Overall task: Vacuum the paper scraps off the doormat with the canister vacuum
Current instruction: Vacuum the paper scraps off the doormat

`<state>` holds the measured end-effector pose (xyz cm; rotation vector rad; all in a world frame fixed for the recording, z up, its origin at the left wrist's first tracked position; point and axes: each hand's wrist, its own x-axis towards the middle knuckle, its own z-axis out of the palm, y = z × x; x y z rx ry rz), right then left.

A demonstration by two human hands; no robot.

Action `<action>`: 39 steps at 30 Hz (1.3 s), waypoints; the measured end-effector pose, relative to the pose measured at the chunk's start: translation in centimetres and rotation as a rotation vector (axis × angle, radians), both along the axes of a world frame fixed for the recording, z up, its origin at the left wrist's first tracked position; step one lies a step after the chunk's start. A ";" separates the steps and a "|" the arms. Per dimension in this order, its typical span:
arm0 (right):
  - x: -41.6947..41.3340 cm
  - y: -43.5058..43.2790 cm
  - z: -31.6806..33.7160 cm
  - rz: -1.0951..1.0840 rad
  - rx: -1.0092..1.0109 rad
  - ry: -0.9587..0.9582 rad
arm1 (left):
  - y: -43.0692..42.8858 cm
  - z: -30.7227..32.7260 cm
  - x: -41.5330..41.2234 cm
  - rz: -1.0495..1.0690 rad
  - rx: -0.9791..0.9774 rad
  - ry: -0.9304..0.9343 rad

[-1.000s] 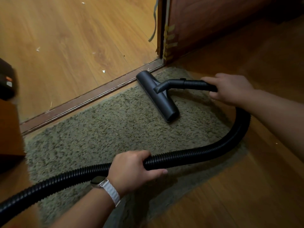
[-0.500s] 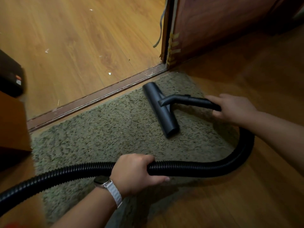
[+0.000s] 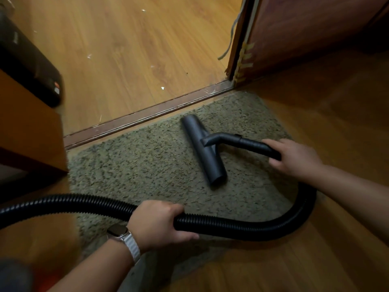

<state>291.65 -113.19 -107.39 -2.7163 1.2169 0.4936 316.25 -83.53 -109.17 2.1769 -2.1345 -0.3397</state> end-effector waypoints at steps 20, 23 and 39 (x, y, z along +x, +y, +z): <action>-0.1 5.4 -5.3 -0.204 0.309 -0.177 | 5.4 -3.5 1.8 -0.135 0.000 -0.117; 0.9 5.2 -5.0 -0.158 0.247 -0.139 | 6.1 -2.8 1.3 -0.077 0.005 -0.016; 17.1 16.0 9.4 1.047 0.034 -0.191 | 14.7 12.5 11.6 0.093 0.073 -0.027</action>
